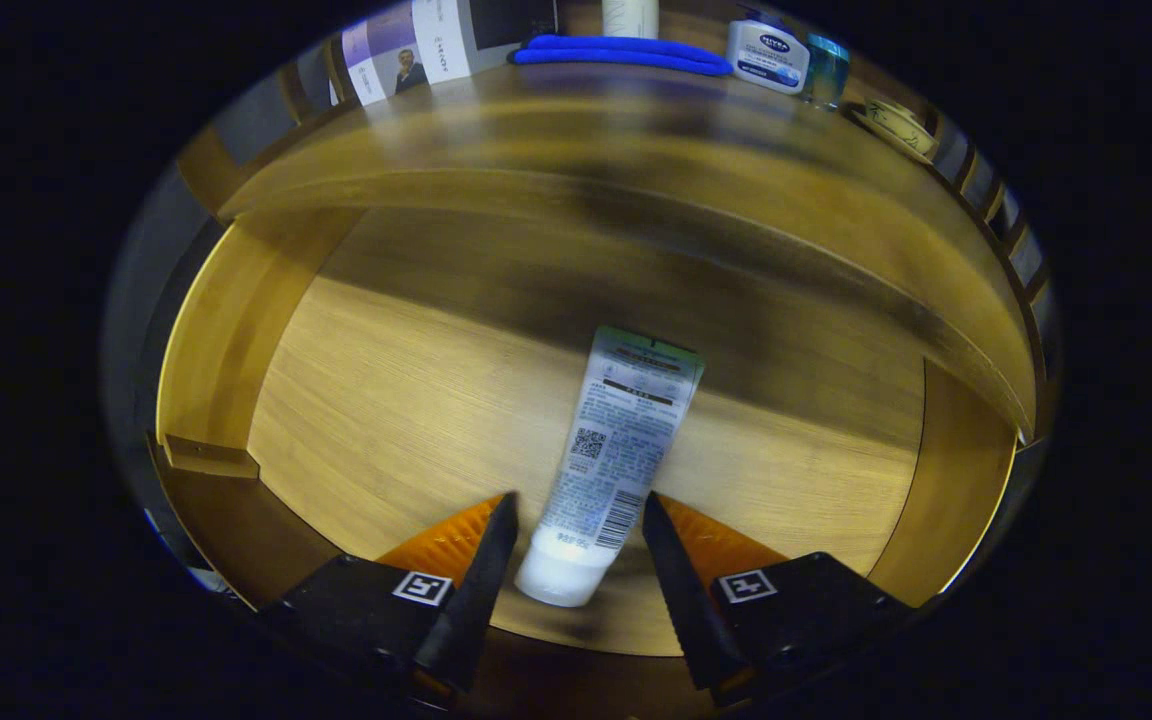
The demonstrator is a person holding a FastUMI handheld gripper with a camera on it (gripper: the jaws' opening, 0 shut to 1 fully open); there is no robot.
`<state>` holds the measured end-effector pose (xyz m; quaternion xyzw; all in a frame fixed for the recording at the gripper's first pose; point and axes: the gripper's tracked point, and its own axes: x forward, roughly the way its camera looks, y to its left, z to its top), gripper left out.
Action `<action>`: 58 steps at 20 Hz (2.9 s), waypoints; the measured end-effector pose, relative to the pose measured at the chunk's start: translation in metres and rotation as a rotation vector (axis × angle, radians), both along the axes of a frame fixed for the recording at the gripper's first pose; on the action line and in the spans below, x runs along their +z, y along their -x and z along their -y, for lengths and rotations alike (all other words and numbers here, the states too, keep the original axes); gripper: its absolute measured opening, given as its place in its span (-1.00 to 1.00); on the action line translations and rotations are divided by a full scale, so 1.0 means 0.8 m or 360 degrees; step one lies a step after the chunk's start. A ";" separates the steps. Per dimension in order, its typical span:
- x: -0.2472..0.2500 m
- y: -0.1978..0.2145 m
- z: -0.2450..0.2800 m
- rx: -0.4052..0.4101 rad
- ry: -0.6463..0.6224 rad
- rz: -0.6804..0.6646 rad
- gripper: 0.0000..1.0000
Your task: Pull open the drawer, take out the items inside it, and place them on the countertop above the cabinet.
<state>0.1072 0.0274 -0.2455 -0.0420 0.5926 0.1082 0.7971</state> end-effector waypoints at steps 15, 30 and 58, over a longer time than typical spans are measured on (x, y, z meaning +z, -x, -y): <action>0.045 0.020 0.010 0.0317 0.0072 0.0238 -0.10; 0.182 0.028 -0.001 0.0322 -0.0068 0.0643 -0.11; 0.156 -0.200 0.039 -0.0421 -0.0243 0.0541 -0.07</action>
